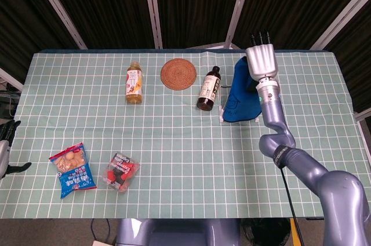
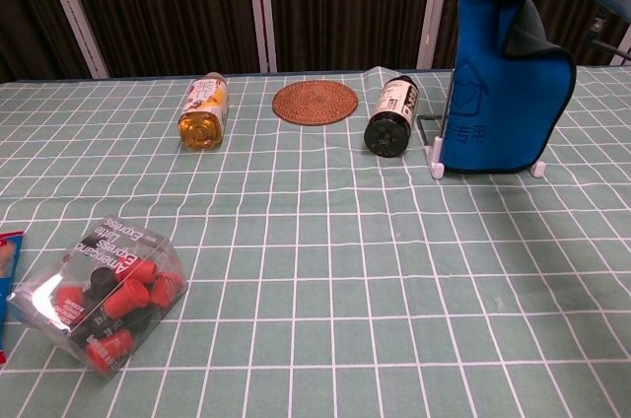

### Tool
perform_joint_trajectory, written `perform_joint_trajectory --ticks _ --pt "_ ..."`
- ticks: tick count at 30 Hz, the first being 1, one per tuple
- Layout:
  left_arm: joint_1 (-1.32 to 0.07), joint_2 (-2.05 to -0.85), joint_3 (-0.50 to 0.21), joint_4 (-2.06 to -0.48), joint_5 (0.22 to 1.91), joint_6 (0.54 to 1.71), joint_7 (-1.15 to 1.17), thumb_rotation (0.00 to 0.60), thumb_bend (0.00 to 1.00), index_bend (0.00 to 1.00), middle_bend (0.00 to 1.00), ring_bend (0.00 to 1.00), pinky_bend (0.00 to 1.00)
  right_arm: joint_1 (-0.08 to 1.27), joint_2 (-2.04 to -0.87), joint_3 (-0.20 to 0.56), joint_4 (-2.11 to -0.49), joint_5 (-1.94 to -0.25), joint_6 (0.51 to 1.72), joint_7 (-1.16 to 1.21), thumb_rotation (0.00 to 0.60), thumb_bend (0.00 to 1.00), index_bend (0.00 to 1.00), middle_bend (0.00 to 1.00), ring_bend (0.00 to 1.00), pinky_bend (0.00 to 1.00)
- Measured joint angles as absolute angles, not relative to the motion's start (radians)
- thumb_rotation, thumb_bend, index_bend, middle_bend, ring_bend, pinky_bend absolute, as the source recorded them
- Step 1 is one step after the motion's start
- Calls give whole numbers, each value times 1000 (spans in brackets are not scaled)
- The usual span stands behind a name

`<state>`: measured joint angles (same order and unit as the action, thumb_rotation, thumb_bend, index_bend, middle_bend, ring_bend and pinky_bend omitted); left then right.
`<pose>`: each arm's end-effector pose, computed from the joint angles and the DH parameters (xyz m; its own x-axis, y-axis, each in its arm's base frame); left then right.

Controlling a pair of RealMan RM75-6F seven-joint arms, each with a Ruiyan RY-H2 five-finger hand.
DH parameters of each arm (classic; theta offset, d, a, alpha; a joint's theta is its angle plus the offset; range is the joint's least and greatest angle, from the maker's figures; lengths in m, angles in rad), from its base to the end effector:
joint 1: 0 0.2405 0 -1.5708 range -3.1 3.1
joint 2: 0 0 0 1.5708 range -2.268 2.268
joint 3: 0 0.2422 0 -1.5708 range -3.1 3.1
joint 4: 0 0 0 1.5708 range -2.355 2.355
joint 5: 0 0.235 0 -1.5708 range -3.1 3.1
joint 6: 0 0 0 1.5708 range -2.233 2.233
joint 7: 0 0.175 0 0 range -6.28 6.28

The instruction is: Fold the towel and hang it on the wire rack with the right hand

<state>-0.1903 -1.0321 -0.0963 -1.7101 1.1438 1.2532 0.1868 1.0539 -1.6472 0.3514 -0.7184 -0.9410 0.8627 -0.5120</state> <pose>-0.3351 0.2470 0.1383 0.4596 0.1815 0.8694 0.8483 0.2002 -0.4903 -0.1307 -0.5529 0.0752 0.7353 0.1459 0.6618 -0.6636 -0.0427 0.7468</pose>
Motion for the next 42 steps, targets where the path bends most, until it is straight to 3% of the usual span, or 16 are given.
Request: perform_joint_trajectory --ticks 2,4,15,28,35,42 --pt "-193 -1036 -96 -1707 1139 1250 192 600 0 0 0 0 0 1058 -1657 348 -683 -947 855 -513 600 0 53 5 0 0" --pt "-196 -1040 -96 -1702 1133 1246 196 600 0 0 0 0 0 1063 -1669 341 -638 -959 850 -512 600 0 5 0 0 0" --pt "-209 -1056 -96 -1685 1112 1229 214 600 0 0 0 0 0 1065 -1691 265 -427 -1139 894 -357 600 0 0 0 0 0" --pt "-217 -1071 -91 -1688 1104 1231 248 600 0 0 0 0 0 1034 -1658 144 -346 -1327 884 -86 600 0 0 0 0 0" --pt "-228 -1081 -92 -1679 1090 1218 260 600 0 0 0 0 0 1018 -1679 143 -283 -1343 885 -12 600 0 0 0 0 0" --pt "-219 -1075 -91 -1681 1149 1255 225 600 0 0 0 0 0 959 -1644 174 -344 -1331 988 57 600 0 0 0 0 0"
